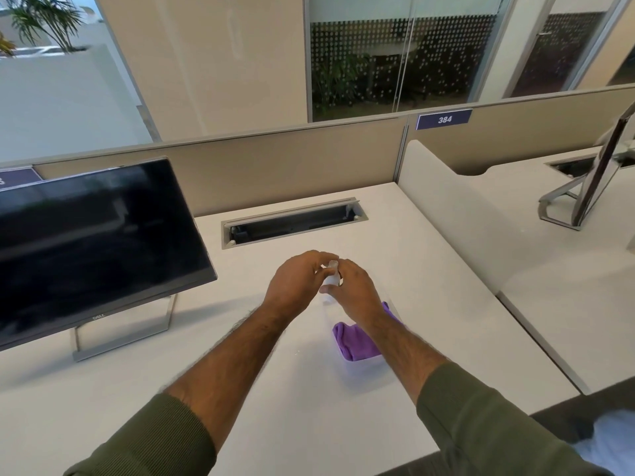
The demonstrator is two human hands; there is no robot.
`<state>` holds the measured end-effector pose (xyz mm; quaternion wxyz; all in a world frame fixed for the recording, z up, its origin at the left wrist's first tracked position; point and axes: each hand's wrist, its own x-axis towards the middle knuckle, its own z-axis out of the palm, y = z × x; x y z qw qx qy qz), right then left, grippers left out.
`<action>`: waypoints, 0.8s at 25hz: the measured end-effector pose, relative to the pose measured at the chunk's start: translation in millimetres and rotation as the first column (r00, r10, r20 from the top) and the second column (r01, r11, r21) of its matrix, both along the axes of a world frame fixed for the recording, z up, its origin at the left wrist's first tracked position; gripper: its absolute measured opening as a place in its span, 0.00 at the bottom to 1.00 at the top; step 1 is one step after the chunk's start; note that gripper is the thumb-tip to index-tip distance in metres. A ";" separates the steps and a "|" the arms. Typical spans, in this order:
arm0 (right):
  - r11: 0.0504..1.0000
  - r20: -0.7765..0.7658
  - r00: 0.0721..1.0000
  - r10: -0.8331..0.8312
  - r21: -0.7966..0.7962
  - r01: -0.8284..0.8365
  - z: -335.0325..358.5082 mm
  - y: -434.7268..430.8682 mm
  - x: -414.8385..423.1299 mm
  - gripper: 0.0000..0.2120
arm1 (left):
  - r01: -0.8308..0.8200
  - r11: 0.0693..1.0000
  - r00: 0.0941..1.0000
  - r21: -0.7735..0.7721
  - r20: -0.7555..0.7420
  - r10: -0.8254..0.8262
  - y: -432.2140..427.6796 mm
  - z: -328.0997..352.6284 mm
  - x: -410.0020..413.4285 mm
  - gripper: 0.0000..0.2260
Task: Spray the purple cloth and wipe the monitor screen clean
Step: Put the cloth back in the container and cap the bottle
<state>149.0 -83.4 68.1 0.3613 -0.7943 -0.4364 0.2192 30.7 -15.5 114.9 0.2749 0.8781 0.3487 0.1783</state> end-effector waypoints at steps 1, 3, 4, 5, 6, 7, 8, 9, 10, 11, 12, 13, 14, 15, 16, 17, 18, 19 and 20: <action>1.000 0.000 1.000 0.000 -0.022 0.000 -3.9 1.7 3.8 0.21 | 0.000 1.000 1.000 0.012 -0.009 0.000 0.8 -4.1 3.9 0.13; 0.998 0.007 1.000 0.008 -0.065 -0.008 -12.0 4.8 10.6 0.21 | 0.008 0.998 0.999 0.058 -0.034 -0.006 3.6 -13.7 10.8 0.13; 0.997 0.006 1.000 0.009 -0.082 -0.009 -16.0 6.3 13.4 0.21 | 0.019 0.996 0.999 0.087 -0.052 -0.014 5.6 -18.9 13.8 0.12; 0.995 0.006 1.000 0.009 -0.099 -0.009 -19.4 7.5 15.3 0.21 | 0.027 0.993 0.997 0.113 -0.072 -0.019 7.3 -23.9 16.2 0.13; 0.994 0.010 1.000 0.014 -0.112 -0.012 -22.9 9.0 16.8 0.21 | 0.028 0.991 0.996 0.134 -0.086 -0.017 9.1 -29.2 18.3 0.13; 0.992 0.019 1.000 0.022 -0.125 -0.019 -25.5 10.7 17.5 0.21 | 0.023 0.989 0.995 0.147 -0.100 -0.009 11.0 -33.9 20.1 0.13; 0.991 0.031 0.999 0.033 -0.132 -0.029 -28.4 12.6 17.9 0.21 | 0.016 0.986 0.993 0.165 -0.115 0.003 13.6 -39.4 21.7 0.13; 0.990 0.045 0.998 0.046 -0.138 -0.039 -30.7 14.5 17.8 0.21 | 0.013 0.983 0.991 0.184 -0.133 0.011 16.4 -44.5 23.0 0.13; 0.989 0.057 0.997 0.057 -0.143 -0.048 -33.3 16.1 17.4 0.22 | 0.013 0.979 0.988 0.204 -0.152 0.019 19.9 -49.6 23.7 0.13; 0.987 0.065 0.996 0.062 -0.149 -0.052 -36.8 18.0 17.3 0.22 | 0.012 0.976 0.984 0.219 -0.174 0.027 23.2 -53.9 24.6 0.13; 0.986 0.066 0.995 0.069 -0.157 -0.058 -39.7 19.4 17.0 0.22 | 0.012 0.973 0.981 0.232 -0.192 0.033 26.6 -58.6 24.9 0.13; 0.984 0.067 0.995 0.078 -0.167 -0.066 -41.9 21.2 16.7 0.23 | 0.016 0.971 0.976 0.239 -0.214 0.037 29.7 -62.6 25.1 0.13; 0.982 0.068 0.994 0.086 -0.172 -0.073 -44.5 23.2 17.2 0.22 | 0.027 0.968 0.970 0.251 -0.239 0.034 32.0 -66.1 24.8 0.14; 0.981 0.069 0.993 0.092 -0.179 -0.078 -46.3 24.7 17.3 0.23 | 0.049 0.963 0.963 0.266 -0.270 0.025 32.7 -68.9 24.4 0.15; 0.978 0.073 0.993 0.094 -0.191 -0.079 -47.6 25.8 17.6 0.23 | 0.075 0.956 0.955 0.283 -0.296 0.013 32.8 -71.5 23.4 0.17; 0.975 0.077 0.993 0.089 -0.211 -0.071 -48.4 26.5 17.9 0.24 | 0.103 0.950 0.947 0.295 -0.320 -0.003 32.5 -73.6 22.4 0.18; 0.970 0.078 0.993 0.087 -0.234 -0.067 -49.3 26.8 18.7 0.25 | 0.132 0.944 0.941 0.302 -0.336 -0.024 32.3 -76.8 20.7 0.20; 0.965 0.080 0.993 0.087 -0.255 -0.064 -50.0 26.6 19.1 0.27 | 0.151 0.939 0.933 0.308 -0.358 -0.032 30.5 -78.7 19.1 0.22; 0.961 0.087 0.992 0.097 -0.267 -0.070 -51.3 26.5 19.7 0.28 | 0.163 0.937 0.928 0.310 -0.370 -0.039 29.3 -81.6 17.2 0.24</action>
